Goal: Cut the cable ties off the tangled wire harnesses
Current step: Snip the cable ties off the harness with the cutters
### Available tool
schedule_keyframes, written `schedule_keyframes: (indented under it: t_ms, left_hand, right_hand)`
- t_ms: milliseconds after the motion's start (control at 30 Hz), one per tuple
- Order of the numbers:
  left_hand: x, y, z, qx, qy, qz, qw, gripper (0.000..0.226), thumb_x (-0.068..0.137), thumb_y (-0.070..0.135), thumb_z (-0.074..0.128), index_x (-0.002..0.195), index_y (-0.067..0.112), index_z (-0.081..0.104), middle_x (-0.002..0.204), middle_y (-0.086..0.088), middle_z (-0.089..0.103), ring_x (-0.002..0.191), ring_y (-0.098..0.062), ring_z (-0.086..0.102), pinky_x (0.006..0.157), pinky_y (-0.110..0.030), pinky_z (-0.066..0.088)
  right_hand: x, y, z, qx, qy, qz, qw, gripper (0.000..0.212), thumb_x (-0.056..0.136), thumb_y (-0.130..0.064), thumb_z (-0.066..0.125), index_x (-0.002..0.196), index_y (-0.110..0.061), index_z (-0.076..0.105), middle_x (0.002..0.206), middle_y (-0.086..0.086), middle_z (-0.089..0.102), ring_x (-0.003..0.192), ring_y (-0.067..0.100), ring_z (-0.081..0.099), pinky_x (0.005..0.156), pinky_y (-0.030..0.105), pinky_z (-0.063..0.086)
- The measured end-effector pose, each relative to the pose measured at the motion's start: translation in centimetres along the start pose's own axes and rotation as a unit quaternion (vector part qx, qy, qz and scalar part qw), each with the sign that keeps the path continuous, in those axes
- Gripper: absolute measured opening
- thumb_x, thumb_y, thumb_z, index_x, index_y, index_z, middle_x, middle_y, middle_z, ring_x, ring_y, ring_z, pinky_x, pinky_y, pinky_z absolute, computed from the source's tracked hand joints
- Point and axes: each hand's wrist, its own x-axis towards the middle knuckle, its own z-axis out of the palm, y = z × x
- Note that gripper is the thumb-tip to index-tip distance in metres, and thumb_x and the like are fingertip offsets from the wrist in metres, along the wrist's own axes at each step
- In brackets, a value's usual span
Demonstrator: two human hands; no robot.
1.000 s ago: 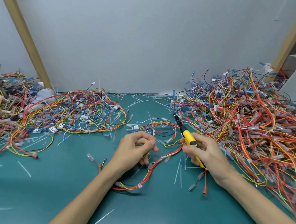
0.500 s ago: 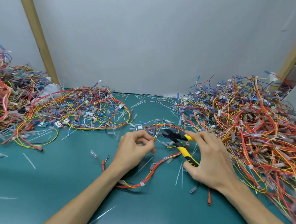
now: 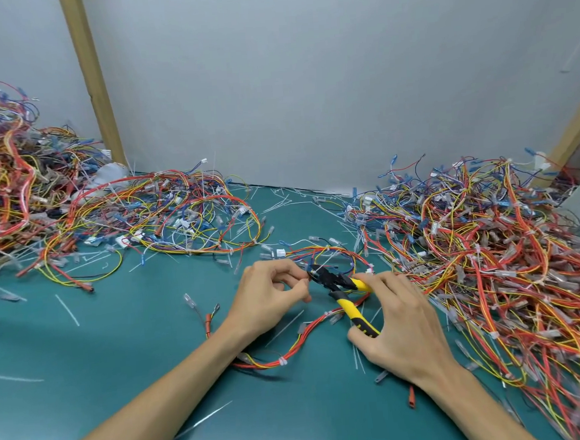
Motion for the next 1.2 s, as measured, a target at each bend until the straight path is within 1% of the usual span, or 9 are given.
schedule_keyframes:
  t_ms: [133, 233, 333, 467, 567, 700, 800, 1067, 1200]
  left_hand:
    - [0.01, -0.02, 0.00, -0.013, -0.001, -0.003, 1.000, 0.010, 0.083, 0.007, 0.067, 0.075, 0.014, 0.067, 0.063, 0.002, 0.072, 0.041, -0.007, 0.019, 0.041, -0.013, 0.023]
    - [0.05, -0.06, 0.03, -0.016, -0.001, -0.009, 1.000, 0.012, 0.084, 0.008, 0.067, 0.074, 0.015, 0.067, 0.063, 0.002, 0.072, 0.049, -0.018, 0.024, 0.043, -0.019, 0.023]
    - [0.11, -0.14, 0.06, -0.025, -0.004, -0.014, 1.000, 0.011, 0.084, 0.008, 0.067, 0.075, 0.014, 0.067, 0.064, 0.001, 0.073, 0.054, -0.020, 0.028, 0.046, -0.024, 0.027]
    - [0.11, -0.14, 0.03, -0.026, -0.004, -0.012, 1.000, 0.012, 0.084, 0.008, 0.067, 0.074, 0.014, 0.067, 0.063, 0.001, 0.073, 0.046, -0.011, 0.024, 0.043, -0.017, 0.026]
    - [0.12, -0.21, 0.01, -0.020, -0.007, -0.010, 1.000, 0.011, 0.084, 0.008, 0.067, 0.075, 0.014, 0.067, 0.063, 0.002, 0.073, 0.043, -0.008, 0.020, 0.041, -0.015, 0.023]
    - [0.15, -0.37, -0.01, -0.013, -0.008, -0.010, 1.000, 0.011, 0.083, 0.009, 0.066, 0.074, 0.015, 0.068, 0.062, 0.003, 0.072, 0.045, -0.011, 0.024, 0.043, -0.014, 0.025]
    - [0.14, -0.42, 0.03, -0.014, -0.007, -0.012, 1.000, 0.010, 0.083, 0.009, 0.067, 0.074, 0.015, 0.068, 0.062, 0.003, 0.072, 0.045, -0.010, 0.027, 0.043, -0.014, 0.026]
    - [0.16, -0.37, 0.04, -0.018, -0.006, -0.013, 1.000, 0.013, 0.085, 0.010, 0.067, 0.073, 0.017, 0.068, 0.063, 0.003, 0.073, 0.041, -0.002, 0.033, 0.044, -0.010, 0.028]
    - [0.14, -0.41, 0.07, -0.014, -0.005, -0.020, 1.000, 0.014, 0.084, 0.008, 0.066, 0.073, 0.016, 0.068, 0.063, 0.003, 0.073, 0.050, -0.007, 0.046, 0.051, -0.016, 0.036]
  right_hand:
    - [0.00, -0.01, 0.04, 0.016, 0.006, 0.009, 1.000, 0.059, 0.060, -0.049, 0.058, 0.115, -0.028, 0.064, 0.097, -0.015, 0.061, 0.093, 0.011, 0.057, 0.074, 0.021, 0.043]
    - [0.01, 0.02, 0.11, 0.035, 0.009, 0.014, 0.999, 0.058, 0.059, -0.049, 0.057, 0.114, -0.030, 0.065, 0.097, -0.017, 0.062, 0.093, 0.010, 0.059, 0.073, 0.021, 0.044]
    - [-0.04, 0.05, 0.23, 0.039, 0.014, 0.015, 0.999, 0.057, 0.060, -0.049, 0.059, 0.115, -0.033, 0.061, 0.099, -0.021, 0.056, 0.094, 0.006, 0.056, 0.073, 0.020, 0.039]
    - [-0.01, 0.13, 0.37, 0.030, 0.020, 0.004, 0.999, 0.060, 0.061, -0.047, 0.060, 0.119, -0.031, 0.058, 0.103, -0.018, 0.052, 0.096, 0.008, 0.051, 0.079, 0.022, 0.038]
    - [-0.05, 0.11, 0.35, 0.035, 0.023, 0.007, 0.999, 0.054, 0.061, -0.047, 0.061, 0.112, -0.031, 0.062, 0.098, -0.019, 0.057, 0.092, 0.008, 0.057, 0.073, 0.022, 0.044]
    - [-0.02, 0.04, 0.34, 0.023, 0.021, 0.005, 1.000, 0.051, 0.060, -0.046, 0.064, 0.108, -0.029, 0.066, 0.089, -0.018, 0.059, 0.084, 0.010, 0.060, 0.067, 0.025, 0.050]
    - [0.03, 0.05, 0.27, 0.019, 0.017, 0.008, 1.000, 0.050, 0.061, -0.048, 0.064, 0.107, -0.031, 0.068, 0.084, -0.023, 0.051, 0.078, 0.005, 0.055, 0.064, 0.019, 0.042]
    - [-0.06, 0.04, 0.46, 0.002, 0.030, 0.012, 0.999, 0.053, 0.059, -0.047, 0.065, 0.108, -0.029, 0.067, 0.090, -0.017, 0.061, 0.081, 0.008, 0.060, 0.064, 0.017, 0.041]
    - [-0.09, -0.04, 0.28, 0.001, 0.030, 0.012, 0.999, 0.047, 0.059, -0.048, 0.064, 0.103, -0.034, 0.067, 0.083, -0.020, 0.059, 0.077, 0.005, 0.059, 0.060, 0.017, 0.038]
